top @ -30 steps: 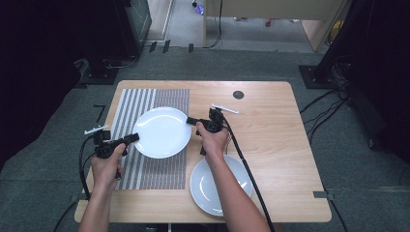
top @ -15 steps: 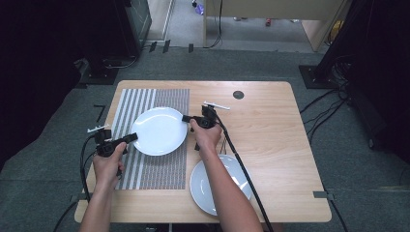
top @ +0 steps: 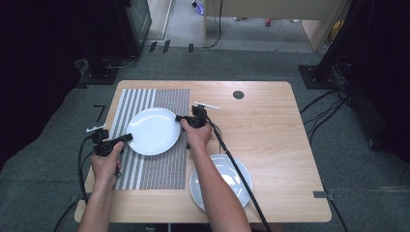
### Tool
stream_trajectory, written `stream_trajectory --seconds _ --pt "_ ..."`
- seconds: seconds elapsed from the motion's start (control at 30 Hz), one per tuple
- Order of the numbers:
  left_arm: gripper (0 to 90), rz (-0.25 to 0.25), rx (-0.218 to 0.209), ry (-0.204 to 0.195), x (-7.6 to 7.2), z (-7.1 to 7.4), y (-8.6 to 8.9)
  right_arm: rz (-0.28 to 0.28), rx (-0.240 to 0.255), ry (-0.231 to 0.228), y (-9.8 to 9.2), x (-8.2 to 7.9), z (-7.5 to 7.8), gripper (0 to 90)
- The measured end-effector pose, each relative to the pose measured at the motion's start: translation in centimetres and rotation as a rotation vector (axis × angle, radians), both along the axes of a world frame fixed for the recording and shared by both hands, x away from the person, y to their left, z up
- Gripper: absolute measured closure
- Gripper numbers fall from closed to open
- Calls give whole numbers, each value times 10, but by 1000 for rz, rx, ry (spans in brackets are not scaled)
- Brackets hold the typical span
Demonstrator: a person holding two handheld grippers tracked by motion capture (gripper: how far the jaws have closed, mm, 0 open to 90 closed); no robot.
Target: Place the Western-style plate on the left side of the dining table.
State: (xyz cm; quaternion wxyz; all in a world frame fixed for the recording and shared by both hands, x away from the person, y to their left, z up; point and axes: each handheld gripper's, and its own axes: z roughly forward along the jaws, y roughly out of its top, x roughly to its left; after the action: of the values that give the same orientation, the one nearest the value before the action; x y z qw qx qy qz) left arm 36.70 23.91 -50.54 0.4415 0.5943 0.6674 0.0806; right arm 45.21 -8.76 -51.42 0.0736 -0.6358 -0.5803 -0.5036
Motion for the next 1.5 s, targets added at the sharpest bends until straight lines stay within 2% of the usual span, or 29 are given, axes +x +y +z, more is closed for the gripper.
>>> stream_trajectory --seconds 0.23,0.3,0.5,0.6,0.7,0.8,0.9,1.0,1.1,1.23,1.4,1.5 --pt "739 31 4 -1 2 -4 5 -2 -43 -29 15 7 -3 853" --pt "744 32 12 -5 2 -4 4 -10 -69 -51 18 8 -6 845" --pt "735 27 18 2 3 -8 4 -9 -98 -47 21 11 -12 845" --pt "723 22 26 -2 3 -9 3 -5 -100 -64 20 11 -13 844" --pt "646 7 32 -19 1 -8 3 3 -118 -82 21 11 -12 833" --pt "546 17 39 -48 -2 -4 7 -2 -152 -110 19 10 -9 751" --pt "432 37 74 -48 -5 -1 12 -19 -176 -135 14 11 -4 679" --pt "352 67 74 -33 -8 0 17 -20 -183 -144 9 10 4 600" --pt "309 75 90 -40 -12 4 17 -1 -214 -161 6 9 11 495" --pt "235 66 102 -44 -17 9 15 25 -225 -179 -1 5 18 446" --pt "179 51 104 -30 -24 14 14 68 -318 -181 -11 -2 26 402" --pt "171 55 116 -32 -29 16 14 75 -322 -181 -19 -8 31 346"
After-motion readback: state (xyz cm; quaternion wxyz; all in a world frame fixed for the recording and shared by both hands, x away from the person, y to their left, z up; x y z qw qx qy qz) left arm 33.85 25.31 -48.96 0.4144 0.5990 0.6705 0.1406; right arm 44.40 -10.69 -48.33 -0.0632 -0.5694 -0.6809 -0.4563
